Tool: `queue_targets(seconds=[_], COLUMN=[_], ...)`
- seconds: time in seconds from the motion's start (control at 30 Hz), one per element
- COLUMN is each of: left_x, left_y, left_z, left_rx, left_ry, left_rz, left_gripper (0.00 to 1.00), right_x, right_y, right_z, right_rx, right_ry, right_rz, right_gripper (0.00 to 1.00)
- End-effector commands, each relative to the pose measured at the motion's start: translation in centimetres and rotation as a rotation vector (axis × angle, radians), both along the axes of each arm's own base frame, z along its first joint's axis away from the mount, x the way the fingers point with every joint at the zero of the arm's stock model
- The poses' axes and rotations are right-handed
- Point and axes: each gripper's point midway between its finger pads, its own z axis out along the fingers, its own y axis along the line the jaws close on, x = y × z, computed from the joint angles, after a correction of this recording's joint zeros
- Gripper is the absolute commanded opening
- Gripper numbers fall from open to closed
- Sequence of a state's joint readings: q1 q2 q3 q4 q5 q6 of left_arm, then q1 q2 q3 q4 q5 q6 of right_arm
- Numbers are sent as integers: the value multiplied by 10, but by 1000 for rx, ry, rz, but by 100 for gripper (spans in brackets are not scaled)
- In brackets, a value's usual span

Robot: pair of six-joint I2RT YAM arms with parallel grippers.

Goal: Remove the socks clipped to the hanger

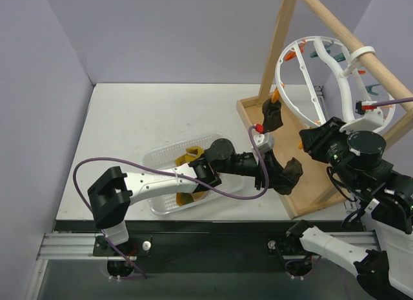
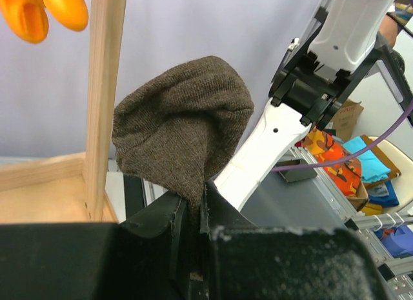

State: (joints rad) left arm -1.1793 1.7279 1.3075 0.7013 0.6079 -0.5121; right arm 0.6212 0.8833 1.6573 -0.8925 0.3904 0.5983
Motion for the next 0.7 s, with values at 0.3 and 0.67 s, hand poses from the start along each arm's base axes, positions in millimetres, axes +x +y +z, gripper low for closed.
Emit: queue_targets(seconds=[0.3,0.67], left_x=[86,140], left_y=[82,180], left_z=[-59,-116], left_rx=[378,603], left_ry=[26,69], left_rz=[421,812], left_gripper=[16,45], right_x=[0,-1], right_y=[-7,-11], right_z=[-9,-10], right_rx=[-13,-37], right_ry=[-7,-1], right_rz=[-28,-42], right_gripper=[0,0])
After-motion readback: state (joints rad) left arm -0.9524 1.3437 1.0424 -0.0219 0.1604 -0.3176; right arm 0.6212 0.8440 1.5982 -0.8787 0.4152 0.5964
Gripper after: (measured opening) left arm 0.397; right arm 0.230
